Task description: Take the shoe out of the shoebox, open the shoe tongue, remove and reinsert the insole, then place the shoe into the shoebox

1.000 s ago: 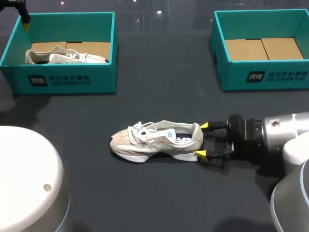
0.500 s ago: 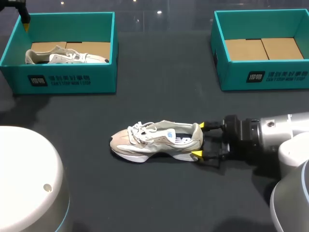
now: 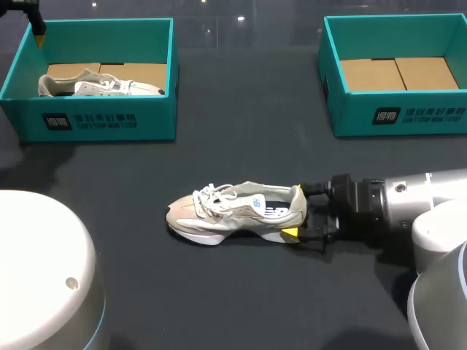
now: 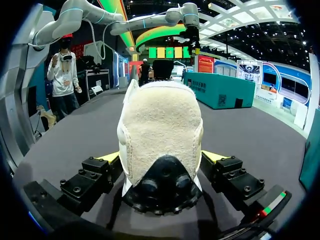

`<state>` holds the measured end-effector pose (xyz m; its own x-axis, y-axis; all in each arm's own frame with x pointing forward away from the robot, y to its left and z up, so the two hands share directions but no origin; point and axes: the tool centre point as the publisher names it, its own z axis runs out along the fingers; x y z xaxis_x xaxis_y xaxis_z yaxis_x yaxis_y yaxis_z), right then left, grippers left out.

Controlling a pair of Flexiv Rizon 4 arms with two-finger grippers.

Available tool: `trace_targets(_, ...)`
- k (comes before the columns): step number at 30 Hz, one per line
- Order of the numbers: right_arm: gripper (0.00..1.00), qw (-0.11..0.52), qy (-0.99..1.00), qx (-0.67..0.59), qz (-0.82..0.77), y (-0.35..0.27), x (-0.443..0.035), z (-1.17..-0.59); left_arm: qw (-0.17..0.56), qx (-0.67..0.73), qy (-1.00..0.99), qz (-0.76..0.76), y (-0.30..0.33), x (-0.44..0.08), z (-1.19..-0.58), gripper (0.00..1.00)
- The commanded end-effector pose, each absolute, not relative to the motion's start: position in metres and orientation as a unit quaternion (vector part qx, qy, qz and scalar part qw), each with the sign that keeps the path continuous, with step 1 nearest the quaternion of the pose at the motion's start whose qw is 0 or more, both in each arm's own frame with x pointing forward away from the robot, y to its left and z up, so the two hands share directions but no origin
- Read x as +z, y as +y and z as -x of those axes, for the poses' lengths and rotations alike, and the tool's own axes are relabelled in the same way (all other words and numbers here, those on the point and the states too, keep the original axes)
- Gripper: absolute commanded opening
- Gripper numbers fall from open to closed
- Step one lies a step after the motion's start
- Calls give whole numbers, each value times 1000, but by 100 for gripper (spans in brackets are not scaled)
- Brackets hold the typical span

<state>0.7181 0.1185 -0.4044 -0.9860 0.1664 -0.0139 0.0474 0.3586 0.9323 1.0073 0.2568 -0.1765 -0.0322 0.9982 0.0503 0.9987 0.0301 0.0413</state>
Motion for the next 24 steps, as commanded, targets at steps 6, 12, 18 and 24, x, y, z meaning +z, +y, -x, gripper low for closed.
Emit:
trace_targets(6,100,48,820,567,-59,130,-412,-722,4,-33,-717,696,257,-176,-1007,100)
trace_targets(12,100,44,819,569,-56,133,-414,-723,4,-33,-717,696,257,-176,-1007,100)
trace_targets(18,100,43,818,571,-55,134,-415,-723,4,-33,-717,696,257,-176,-1007,100)
trace_targets(24,100,40,818,571,-52,137,-415,-724,4,-33,-717,696,257,-176,-1007,100)
